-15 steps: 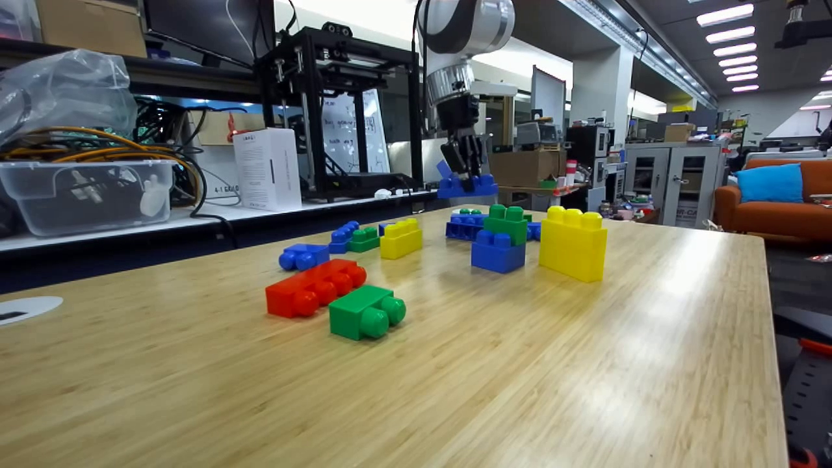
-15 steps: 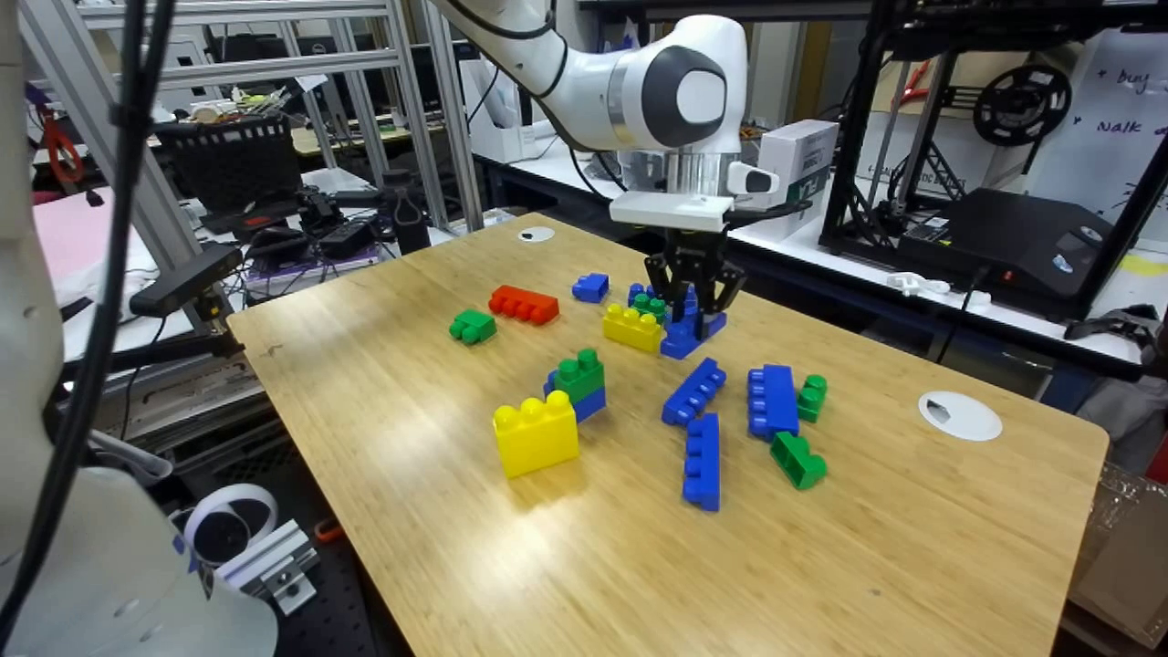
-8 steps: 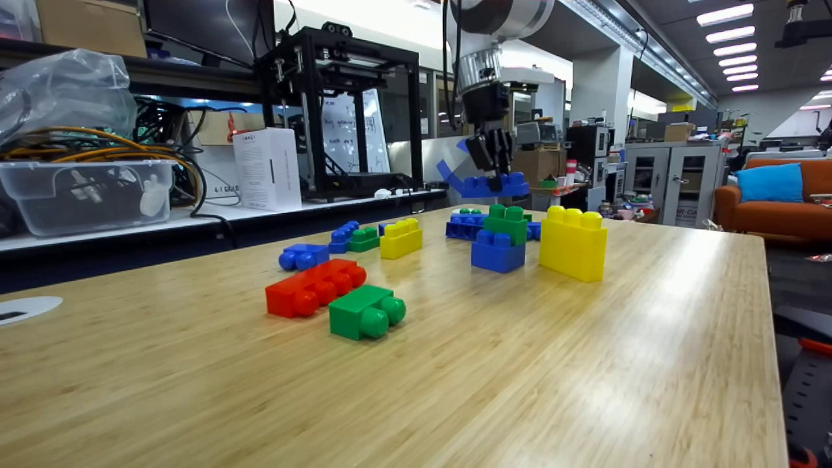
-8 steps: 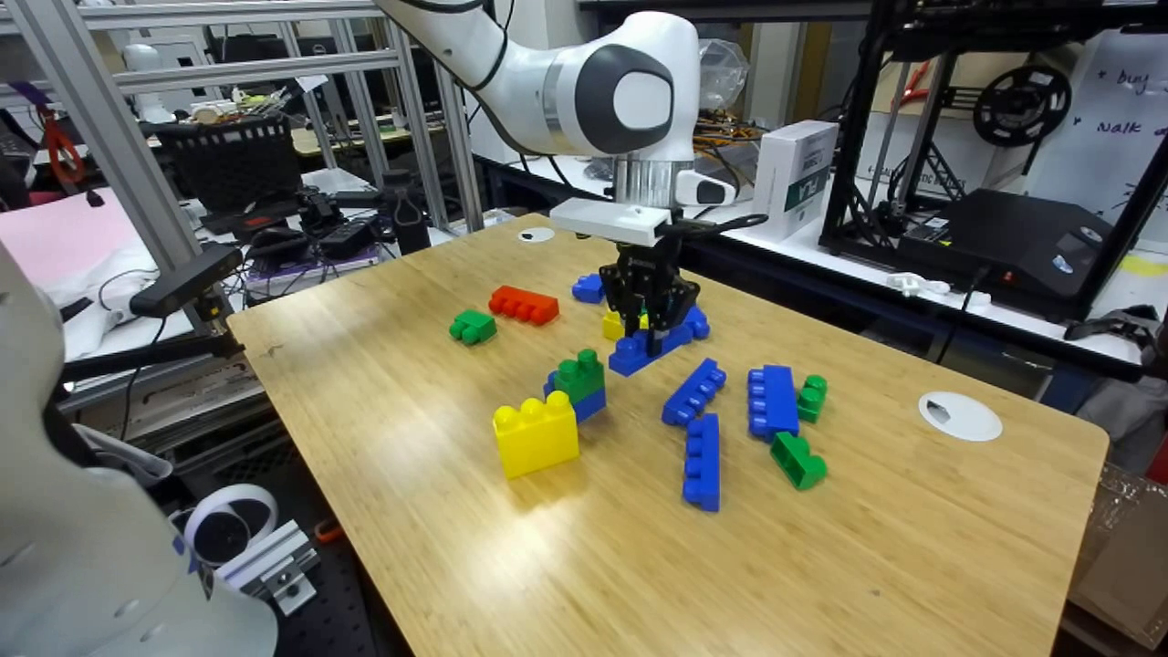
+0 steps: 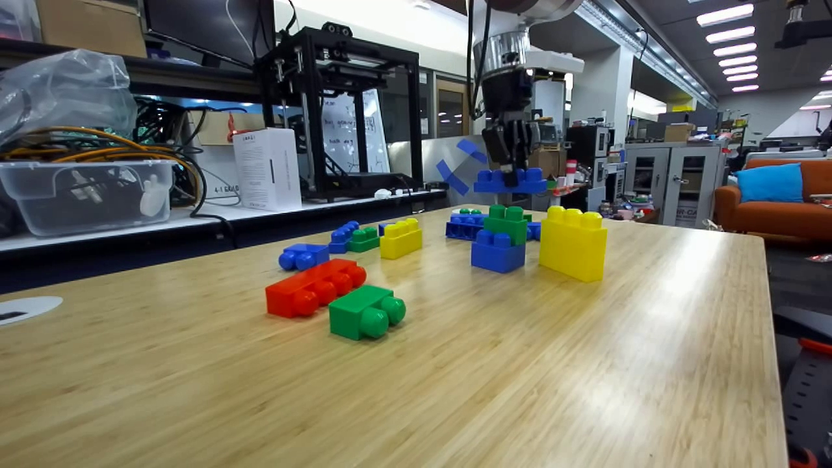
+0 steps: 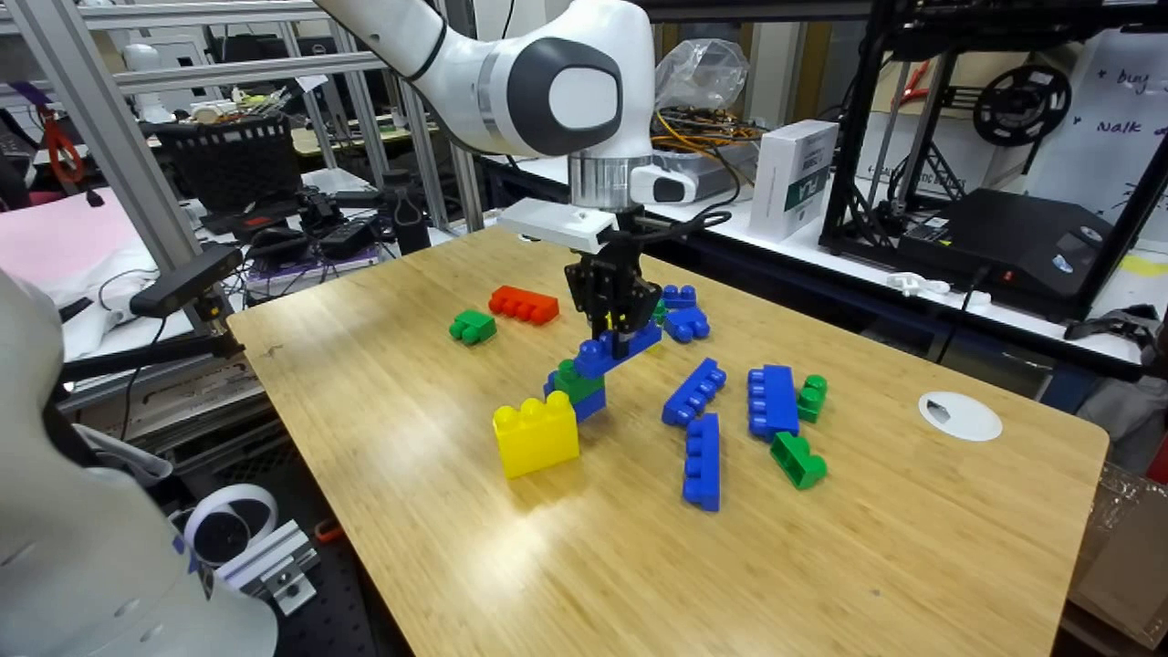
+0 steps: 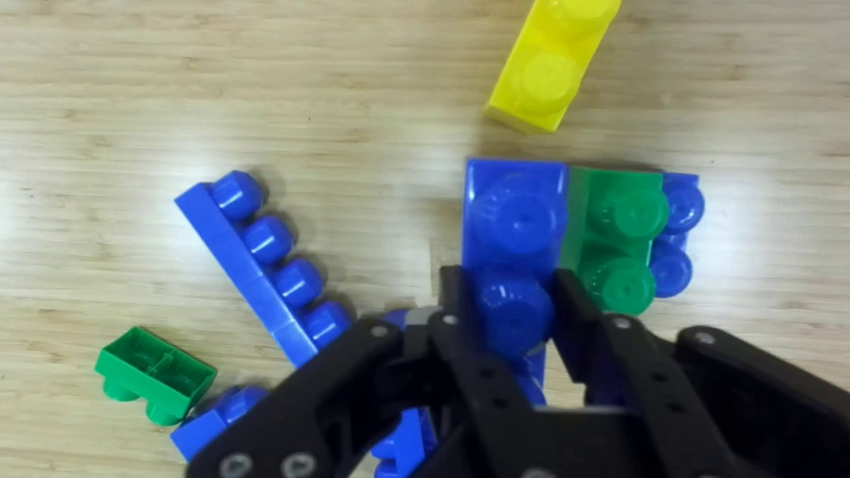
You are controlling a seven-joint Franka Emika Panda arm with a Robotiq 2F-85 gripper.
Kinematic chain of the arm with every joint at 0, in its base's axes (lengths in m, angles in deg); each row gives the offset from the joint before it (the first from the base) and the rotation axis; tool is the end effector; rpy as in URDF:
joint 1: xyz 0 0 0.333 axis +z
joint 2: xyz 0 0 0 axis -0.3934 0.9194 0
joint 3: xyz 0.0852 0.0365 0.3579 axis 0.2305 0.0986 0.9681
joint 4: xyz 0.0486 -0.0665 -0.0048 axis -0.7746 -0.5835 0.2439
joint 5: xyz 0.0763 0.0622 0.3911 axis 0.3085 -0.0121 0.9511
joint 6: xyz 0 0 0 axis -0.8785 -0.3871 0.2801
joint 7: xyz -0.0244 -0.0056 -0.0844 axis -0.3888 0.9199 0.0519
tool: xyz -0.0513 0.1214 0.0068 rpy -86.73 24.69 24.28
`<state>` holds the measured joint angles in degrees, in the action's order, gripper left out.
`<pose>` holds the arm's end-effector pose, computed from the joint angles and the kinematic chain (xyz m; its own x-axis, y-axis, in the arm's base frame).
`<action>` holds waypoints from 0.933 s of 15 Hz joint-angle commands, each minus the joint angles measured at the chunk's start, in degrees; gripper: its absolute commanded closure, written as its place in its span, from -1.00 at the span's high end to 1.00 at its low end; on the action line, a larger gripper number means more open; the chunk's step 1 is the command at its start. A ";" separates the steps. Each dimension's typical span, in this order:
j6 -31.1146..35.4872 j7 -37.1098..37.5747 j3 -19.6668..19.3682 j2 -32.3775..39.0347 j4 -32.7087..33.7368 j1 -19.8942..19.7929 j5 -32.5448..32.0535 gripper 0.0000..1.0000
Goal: Place one block on top of the stacked blue and green blocks
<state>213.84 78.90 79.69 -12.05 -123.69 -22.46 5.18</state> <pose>0.5144 0.0276 0.3446 0.9753 0.1951 -0.1032 0.2045 -0.9747 0.0901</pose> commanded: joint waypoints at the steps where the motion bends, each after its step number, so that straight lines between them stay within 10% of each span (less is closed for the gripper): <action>1: 2.56 1.04 -0.19 -3.31 -4.00 0.82 0.85 -0.81; 14: 3.06 2.93 0.35 -6.84 -8.40 2.56 4.83 -0.81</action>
<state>215.17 80.69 79.84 -17.54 -130.04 -20.18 9.00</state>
